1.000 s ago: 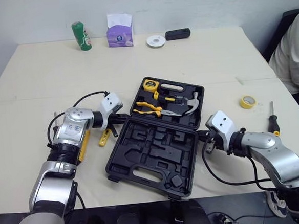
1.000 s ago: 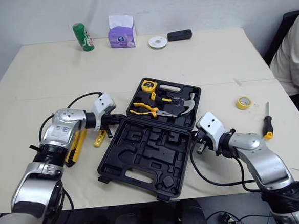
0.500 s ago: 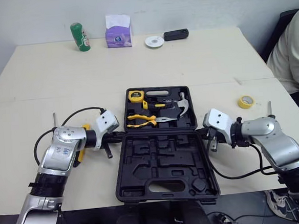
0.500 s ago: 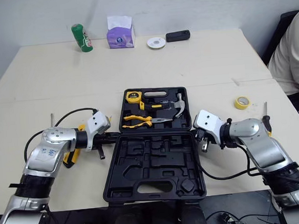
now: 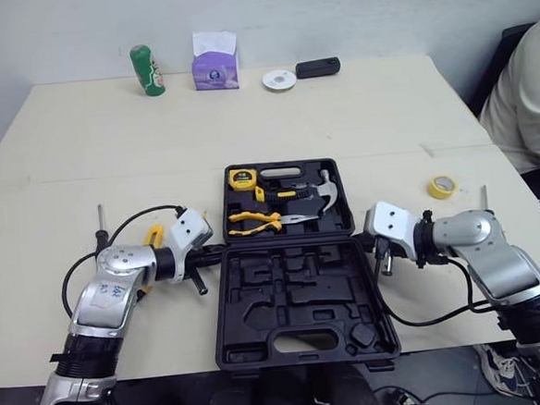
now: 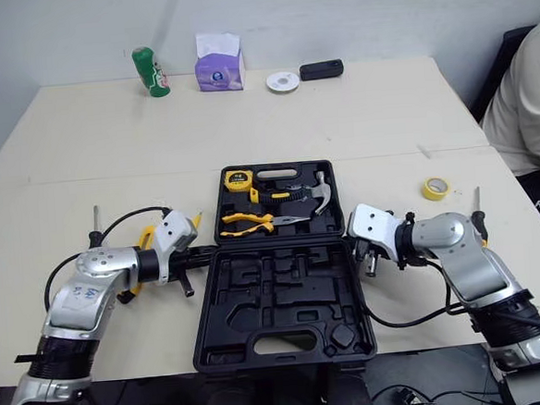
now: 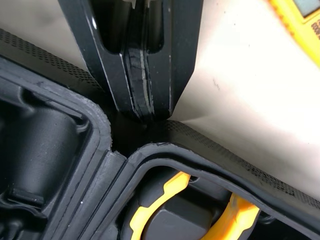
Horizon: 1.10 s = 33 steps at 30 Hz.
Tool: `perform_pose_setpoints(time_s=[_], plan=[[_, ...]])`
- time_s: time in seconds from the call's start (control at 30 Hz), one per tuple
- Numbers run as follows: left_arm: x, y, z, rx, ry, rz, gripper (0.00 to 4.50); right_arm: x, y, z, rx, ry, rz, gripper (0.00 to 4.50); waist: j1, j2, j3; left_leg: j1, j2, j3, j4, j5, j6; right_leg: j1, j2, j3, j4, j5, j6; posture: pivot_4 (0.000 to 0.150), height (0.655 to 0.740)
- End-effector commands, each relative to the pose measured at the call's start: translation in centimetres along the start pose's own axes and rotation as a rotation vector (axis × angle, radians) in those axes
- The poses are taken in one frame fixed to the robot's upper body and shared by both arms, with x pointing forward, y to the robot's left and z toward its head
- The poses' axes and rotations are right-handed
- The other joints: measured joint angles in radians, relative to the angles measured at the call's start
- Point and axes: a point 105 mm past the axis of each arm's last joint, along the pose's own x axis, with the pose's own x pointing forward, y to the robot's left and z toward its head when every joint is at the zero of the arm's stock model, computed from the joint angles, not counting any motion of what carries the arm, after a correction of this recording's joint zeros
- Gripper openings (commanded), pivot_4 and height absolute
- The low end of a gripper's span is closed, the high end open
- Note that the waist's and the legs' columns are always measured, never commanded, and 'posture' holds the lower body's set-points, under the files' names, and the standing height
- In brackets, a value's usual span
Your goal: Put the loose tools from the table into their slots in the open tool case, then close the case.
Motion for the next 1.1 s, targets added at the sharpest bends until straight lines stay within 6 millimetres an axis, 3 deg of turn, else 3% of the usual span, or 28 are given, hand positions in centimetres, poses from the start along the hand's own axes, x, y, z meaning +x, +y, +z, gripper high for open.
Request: perform_pose_setpoints(time_s=[0.03,0.2,0.37,0.47,0.67,0.7,0.73,0.8,0.9,1.0,1.1], plan=[[-0.9,-0.6,0.0,-0.003,-0.019,-0.004,0.03,-1.0,-0.4,-0.6,0.056,-0.005,-0.045,0.0,0.0,0.0,0.0,0.0,0.0,0.0,0.0,0.0,0.0,0.0,0.0,0.0,0.0,0.0,0.0,0.15,0.7278],[-5.6,-0.5,1.6,-0.089,-0.183,0.088,0.03,-5.0,-1.4,-1.1,0.188,-0.061,-0.153,0.0,0.006,0.0,0.0,-0.004,0.0,-0.003,0.0,0.0,0.0,-0.001,-0.001,-0.003,-0.002,0.0,0.0,0.15,0.7278],[-10.3,-1.1,0.1,-0.234,-0.228,0.2,0.03,-9.5,-2.8,-2.9,0.316,-0.054,-0.288,0.0,0.007,0.001,0.001,-0.003,0.0,-0.005,0.0,0.0,0.0,0.001,-0.002,-0.003,-0.005,0.0,0.0,0.15,0.7278],[-14.2,-0.3,-2.0,-0.32,-0.215,0.333,0.88,-12.8,-2.8,-5.1,0.395,-0.009,-0.338,0.88,0.008,0.001,0.001,-0.003,0.0,-0.006,0.0,-0.001,-0.001,0.001,-0.002,-0.004,-0.006,0.0,-0.001,0.15,0.7278],[-21.1,1.3,-5.2,-0.366,-0.152,0.615,3.72,-18.0,-2.6,-9.5,0.474,0.117,-0.445,3.97,0.008,0.001,0.001,-0.003,0.0,-0.006,-0.001,-0.003,-0.001,0.0,-0.002,-0.005,-0.006,-0.002,-0.003,0.15,0.7278],[-23.4,1.9,-6.2,-0.387,-0.134,0.693,4.2,-19.5,-2.9,-10.5,0.497,0.139,-0.493,4.45,0.007,0.001,0.001,-0.002,0.0,-0.006,-0.001,-0.004,-0.001,0.0,-0.002,-0.005,-0.006,-0.002,-0.003,0.15,0.7278],[-24.9,2.1,-6.9,-0.399,-0.121,0.743,4.45,-20.5,-3.0,-11.2,0.51,0.152,-0.525,4.5,0.007,0.001,0.001,-0.002,0.0,-0.006,-0.001,-0.004,-0.001,0.0,-0.002,-0.004,-0.006,-0.002,-0.003,0.15,0.7278],[-27.6,2.4,-8.3,-0.417,-0.079,0.83,4.45,-22.9,-3.5,-12.8,0.552,0.176,-0.639,4.5,0.005,0.002,0.001,-0.002,0.0,-0.006,-0.001,-0.005,-0.002,-0.001,-0.002,-0.005,-0.006,-0.002,-0.004,0.15,0.7278],[-29.7,2.5,-9.6,-0.436,-0.052,0.902,4.45,-24.8,-3.3,-13.8,0.577,0.186,-0.695,4.5,0.002,0.002,0.001,-0.002,0.001,-0.005,-0.002,-0.006,-0.003,-0.002,-0.002,-0.004,-0.006,-0.003,-0.005,0.15,0.7278],[-30.6,2.3,-11.1,-0.47,-0.018,0.96,4.45,-27.5,-3.4,-14.7,0.589,0.209,-0.782,4.5,0.002,0.004,0.002,-0.002,0.001,-0.005,-0.002,-0.009,-0.008,-0.002,-0.003,-0.004,-0.006,-0.003,-0.005,0.15,0.7278],[-30.2,2.3,-11.6,-0.466,0.01,0.96,4.45,-27.8,-3.5,-14.8,0.562,0.221,-0.787,4.5,0.002,0.004,0.002,-0.002,0.001,-0.005,-0.002,-0.009,-0.008,-0.003,-0.004,-0.004,-0.006,-0.003,-0.005,0.15,0.7278]])
